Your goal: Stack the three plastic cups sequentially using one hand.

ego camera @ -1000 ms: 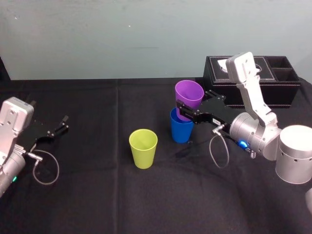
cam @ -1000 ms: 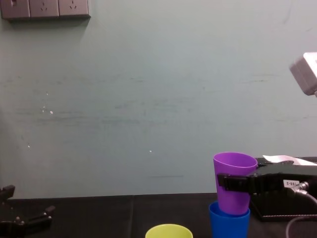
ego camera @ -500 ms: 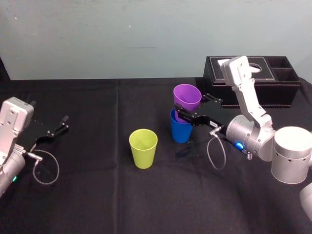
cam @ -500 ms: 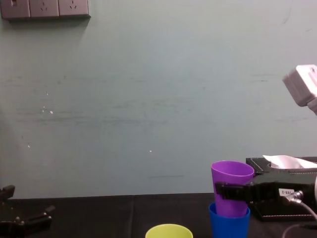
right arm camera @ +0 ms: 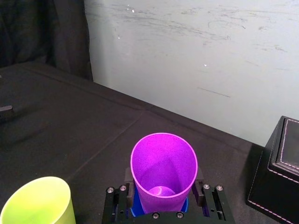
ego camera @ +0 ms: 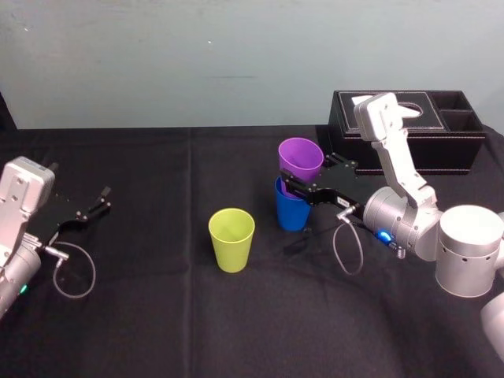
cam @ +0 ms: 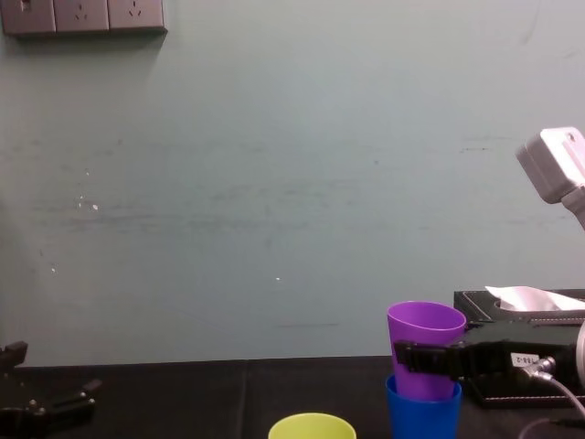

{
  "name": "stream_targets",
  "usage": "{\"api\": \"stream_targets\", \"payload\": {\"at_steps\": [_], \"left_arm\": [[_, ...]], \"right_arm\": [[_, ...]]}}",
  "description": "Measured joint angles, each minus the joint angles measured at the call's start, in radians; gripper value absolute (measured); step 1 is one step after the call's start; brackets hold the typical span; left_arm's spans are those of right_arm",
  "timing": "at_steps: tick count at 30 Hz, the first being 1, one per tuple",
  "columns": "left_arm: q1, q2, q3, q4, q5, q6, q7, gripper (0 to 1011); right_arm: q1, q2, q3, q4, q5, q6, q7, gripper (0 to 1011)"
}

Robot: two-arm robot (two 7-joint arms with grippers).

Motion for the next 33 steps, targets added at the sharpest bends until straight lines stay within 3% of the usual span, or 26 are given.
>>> {"api": "stream_targets", "payload": {"at_steps": [6,16,33], "left_arm": [[0.0,0.0,0.0,0.0,0.0,0.0,0.0,1010],[0.0,0.0,0.0,0.0,0.0,0.0,0.0,1010],[0.0,0.0,0.0,0.0,0.0,0.0,0.0,1010]], "right_arm": [[0.0,0.001,0.0,-0.001,0.0,0.0,0.0,759],[-0.001,0.001,0.002,-0.002,0.001,0.001,0.0,1003],[-0.002,0.002,0.002,-0.003,0.002,0.002,0.0,1000]]}}
